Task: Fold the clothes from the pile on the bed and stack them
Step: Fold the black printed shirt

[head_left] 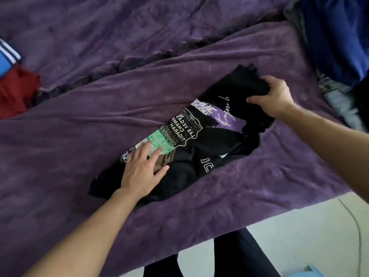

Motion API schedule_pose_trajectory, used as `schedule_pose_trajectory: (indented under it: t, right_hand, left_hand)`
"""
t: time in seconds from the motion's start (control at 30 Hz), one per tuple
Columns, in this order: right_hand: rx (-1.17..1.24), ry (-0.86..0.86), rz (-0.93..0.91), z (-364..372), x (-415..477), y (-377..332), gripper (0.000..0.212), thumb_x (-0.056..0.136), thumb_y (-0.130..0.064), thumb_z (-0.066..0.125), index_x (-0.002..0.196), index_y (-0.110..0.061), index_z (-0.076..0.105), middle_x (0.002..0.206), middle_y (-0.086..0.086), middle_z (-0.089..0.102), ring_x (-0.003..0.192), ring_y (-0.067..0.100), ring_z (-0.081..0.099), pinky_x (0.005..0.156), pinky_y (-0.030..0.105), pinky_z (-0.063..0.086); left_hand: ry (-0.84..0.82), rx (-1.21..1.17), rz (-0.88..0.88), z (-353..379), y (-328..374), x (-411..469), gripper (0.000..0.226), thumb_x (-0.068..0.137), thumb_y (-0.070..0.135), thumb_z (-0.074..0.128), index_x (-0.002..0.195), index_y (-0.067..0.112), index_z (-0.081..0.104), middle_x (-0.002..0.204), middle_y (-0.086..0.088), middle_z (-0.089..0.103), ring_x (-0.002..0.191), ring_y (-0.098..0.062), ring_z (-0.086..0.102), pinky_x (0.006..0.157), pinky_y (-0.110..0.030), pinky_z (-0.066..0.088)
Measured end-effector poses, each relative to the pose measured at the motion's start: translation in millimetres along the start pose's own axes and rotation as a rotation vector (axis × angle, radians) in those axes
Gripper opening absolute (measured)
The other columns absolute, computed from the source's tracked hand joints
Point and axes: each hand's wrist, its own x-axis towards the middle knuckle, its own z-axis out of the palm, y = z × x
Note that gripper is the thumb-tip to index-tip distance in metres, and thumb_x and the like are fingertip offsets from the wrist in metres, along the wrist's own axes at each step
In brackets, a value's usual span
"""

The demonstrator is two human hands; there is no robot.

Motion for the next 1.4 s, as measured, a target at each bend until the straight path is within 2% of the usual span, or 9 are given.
schedule_pose_trajectory:
  t: [0.23,0.4,0.57,0.63,0.8,0.93,1.03,1.2,1.4]
  right_hand:
    - [-0.425,-0.020,-0.473,89,-156,-67,0.070,0.067,-0.028,0.072,0.133,-0.029,0.047,0.108,0.002,0.061,0.095,0.029,0.064,0.066,0.039,0.054]
    - [-0.513,-0.499,-0.371,150,-198,-51,0.085,0.081,-0.044,0.066,0.150,-0.039,0.017,0.150,-0.004,0.034,0.126,0.023,0.044,0.093,0.038,0.048]
    - [-0.021,0.020,-0.262,109,-167,-30,0.041,0.082,-0.049,0.063,0.120,-0.033,0.061,0.097,-0.013,0.072,0.088,0.014,0.069,0.077,0.030,0.052]
    - [-0.034,0.135,-0.113,88,-135,-16,0.044,0.080,-0.053,0.062,0.117,-0.030,0.061,0.103,-0.009,0.071,0.095,0.018,0.067,0.083,0.033,0.050]
    - [0.122,-0.339,0.196,101,-88,-1,0.088,0.067,-0.058,0.077,0.141,-0.026,0.042,0.132,-0.002,0.057,0.119,0.017,0.056,0.104,0.037,0.044]
    - [0.175,-0.470,0.162,113,-94,-14,0.058,0.062,-0.035,0.087,0.111,-0.020,0.062,0.089,-0.008,0.068,0.087,0.016,0.067,0.063,0.017,0.053]
    - [0.149,-0.327,0.081,100,-117,-48,0.046,0.062,-0.035,0.086,0.097,-0.023,0.059,0.082,-0.006,0.065,0.078,0.020,0.066,0.059,0.029,0.053]
    - [-0.190,-0.032,-0.326,116,-216,-133,0.068,0.067,-0.049,0.071,0.127,-0.030,0.045,0.101,0.001,0.067,0.089,0.029,0.065,0.064,0.034,0.046]
    - [-0.396,-0.476,-0.520,228,-317,-181,0.073,0.086,-0.036,0.061,0.148,-0.024,0.026,0.135,0.010,0.039,0.117,0.033,0.046,0.073,0.039,0.048]
  left_hand:
    - [0.084,-0.002,-0.147,-24,-74,-56,0.043,0.089,0.038,0.060,0.121,0.009,0.062,0.139,-0.018,0.047,0.124,-0.037,0.045,0.095,-0.050,0.040]
    - [0.100,-0.008,-0.145,-23,-89,-65,0.042,0.088,0.029,0.064,0.124,0.007,0.061,0.139,-0.019,0.046,0.124,-0.038,0.045,0.098,-0.050,0.039]
    - [0.302,-0.080,0.112,-15,-37,-28,0.038,0.085,0.018,0.066,0.122,0.010,0.062,0.135,-0.021,0.048,0.118,-0.039,0.050,0.091,-0.049,0.044]
    - [0.288,-0.066,0.238,-8,-7,-9,0.040,0.088,0.021,0.061,0.128,0.017,0.058,0.140,-0.020,0.045,0.123,-0.037,0.047,0.096,-0.048,0.042]
    - [-0.132,0.054,0.194,26,18,21,0.051,0.099,0.035,0.037,0.148,0.041,0.020,0.160,-0.003,0.005,0.145,-0.028,0.010,0.111,-0.047,0.024]
    - [-0.078,-0.073,0.213,18,1,18,0.047,0.098,0.029,0.044,0.144,0.034,0.036,0.156,-0.006,0.023,0.142,-0.027,0.024,0.110,-0.044,0.028]
    - [0.227,-0.303,-0.058,-8,-37,-6,0.033,0.091,0.015,0.057,0.123,0.011,0.063,0.131,-0.015,0.054,0.119,-0.034,0.051,0.099,-0.044,0.042]
    - [0.370,-0.349,-0.514,-36,-137,-66,0.023,0.090,0.005,0.055,0.109,-0.002,0.066,0.108,-0.025,0.061,0.102,-0.041,0.058,0.090,-0.041,0.043]
    - [0.359,-0.368,-0.739,-36,-209,-123,0.020,0.091,0.009,0.054,0.103,0.003,0.068,0.102,-0.023,0.065,0.092,-0.039,0.062,0.083,-0.040,0.045]
